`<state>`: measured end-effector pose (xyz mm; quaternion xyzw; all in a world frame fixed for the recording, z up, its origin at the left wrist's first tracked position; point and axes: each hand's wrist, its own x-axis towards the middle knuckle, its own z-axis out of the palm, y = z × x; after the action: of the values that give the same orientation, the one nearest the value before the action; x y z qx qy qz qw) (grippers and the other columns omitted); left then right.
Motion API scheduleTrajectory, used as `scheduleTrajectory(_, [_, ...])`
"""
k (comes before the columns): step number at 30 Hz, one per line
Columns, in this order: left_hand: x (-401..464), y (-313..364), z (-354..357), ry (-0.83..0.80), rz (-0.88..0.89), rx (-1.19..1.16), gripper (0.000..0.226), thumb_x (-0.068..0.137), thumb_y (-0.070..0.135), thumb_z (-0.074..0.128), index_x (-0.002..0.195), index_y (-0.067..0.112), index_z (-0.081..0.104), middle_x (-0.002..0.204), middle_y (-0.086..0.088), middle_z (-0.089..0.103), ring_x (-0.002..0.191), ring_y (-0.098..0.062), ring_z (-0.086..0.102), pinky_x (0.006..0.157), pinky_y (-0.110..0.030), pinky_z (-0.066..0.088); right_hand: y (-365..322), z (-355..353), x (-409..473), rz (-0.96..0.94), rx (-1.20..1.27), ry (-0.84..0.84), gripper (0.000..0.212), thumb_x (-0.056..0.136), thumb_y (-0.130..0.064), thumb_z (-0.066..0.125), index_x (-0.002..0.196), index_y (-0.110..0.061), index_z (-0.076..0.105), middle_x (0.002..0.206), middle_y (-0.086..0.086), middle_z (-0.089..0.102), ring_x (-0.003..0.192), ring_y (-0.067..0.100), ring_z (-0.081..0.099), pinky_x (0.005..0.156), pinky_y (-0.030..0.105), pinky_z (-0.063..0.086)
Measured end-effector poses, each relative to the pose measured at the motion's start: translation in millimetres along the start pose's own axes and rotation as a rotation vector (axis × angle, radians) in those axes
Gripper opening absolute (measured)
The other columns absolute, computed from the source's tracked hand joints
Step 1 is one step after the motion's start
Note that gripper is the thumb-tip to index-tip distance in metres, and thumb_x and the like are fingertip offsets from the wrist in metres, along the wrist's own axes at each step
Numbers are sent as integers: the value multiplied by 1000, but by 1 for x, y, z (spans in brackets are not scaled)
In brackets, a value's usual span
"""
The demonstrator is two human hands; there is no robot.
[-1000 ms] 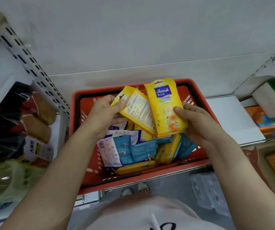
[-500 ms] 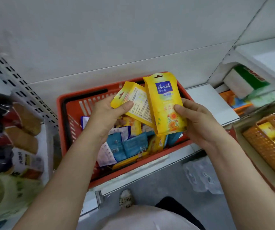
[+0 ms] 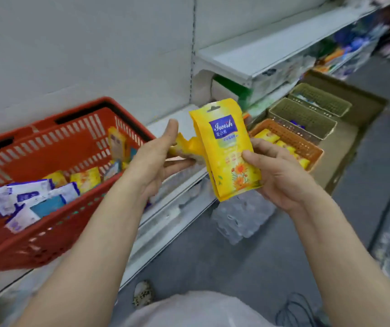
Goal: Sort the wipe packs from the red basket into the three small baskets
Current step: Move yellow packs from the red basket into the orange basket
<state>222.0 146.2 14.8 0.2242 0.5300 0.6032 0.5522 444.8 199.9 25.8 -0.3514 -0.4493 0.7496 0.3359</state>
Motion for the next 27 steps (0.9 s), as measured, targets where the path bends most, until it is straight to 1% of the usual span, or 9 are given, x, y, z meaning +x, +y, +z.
scheduleTrajectory(3, [-3,-41,80,-56,-63,63,50,75,55,66,78,6,67,77,-13,72,77,-23,73,65,-28,59,-10,-74,-47,-21,58,101,29,79,-6,63,107,-9,66,95,9,72,73,20,70,63,33,58])
scheduleTrajectory(6, [-10,-85,148,-142,-45,230,19,86,22,73,78,7,65,77,-10,71,67,-18,67,67,-30,55,-16,-140,-91,-16,75,198,42,77,-7,63,119,-2,61,89,11,69,61,17,69,46,27,53])
scheduleTrajectory(9, [-13,-114,195,-160,45,417,18,77,3,79,80,13,65,79,-4,68,61,-13,61,55,-25,46,-21,-195,-120,-1,50,271,45,72,-11,66,117,-4,62,98,14,69,70,20,70,60,31,59])
scheduleTrajectory(12, [-10,-126,225,-181,74,517,44,70,0,83,105,17,64,103,-3,68,78,-15,65,54,-20,49,-25,-232,-127,8,61,298,50,72,-10,66,120,-1,58,105,16,67,80,24,67,70,34,58])
scheduleTrajectory(14, [-2,-129,236,-210,22,533,51,69,2,85,112,16,63,104,-4,72,82,-13,71,60,-20,54,-26,-249,-120,6,74,280,47,73,-11,66,118,-2,57,105,15,68,82,25,67,71,36,57])
scheduleTrajectory(16, [11,-128,246,-239,-50,640,41,70,11,86,106,14,68,96,-3,76,77,-10,73,60,-20,55,-28,-264,-107,8,91,253,40,73,-11,67,112,-5,59,101,12,69,80,24,68,70,39,57])
scheduleTrajectory(19, [45,-128,259,-239,-118,748,30,71,21,86,97,11,73,84,-2,77,71,-11,72,61,-23,54,-35,-286,-74,18,105,249,31,71,-10,68,102,-10,62,96,7,71,79,21,70,65,32,59])
scheduleTrajectory(25, [154,-137,283,-26,-123,478,34,72,22,86,100,8,72,82,-5,77,65,-15,73,52,-24,54,-71,-347,18,11,-25,375,38,70,-15,73,106,-15,61,95,2,72,79,18,72,62,30,58])
scheduleTrajectory(27, [190,-135,286,62,-115,428,34,71,28,87,98,13,73,80,-2,77,67,-16,73,56,-27,57,-84,-367,51,37,-74,414,37,71,-14,75,106,-15,62,93,2,73,78,18,72,62,30,58])
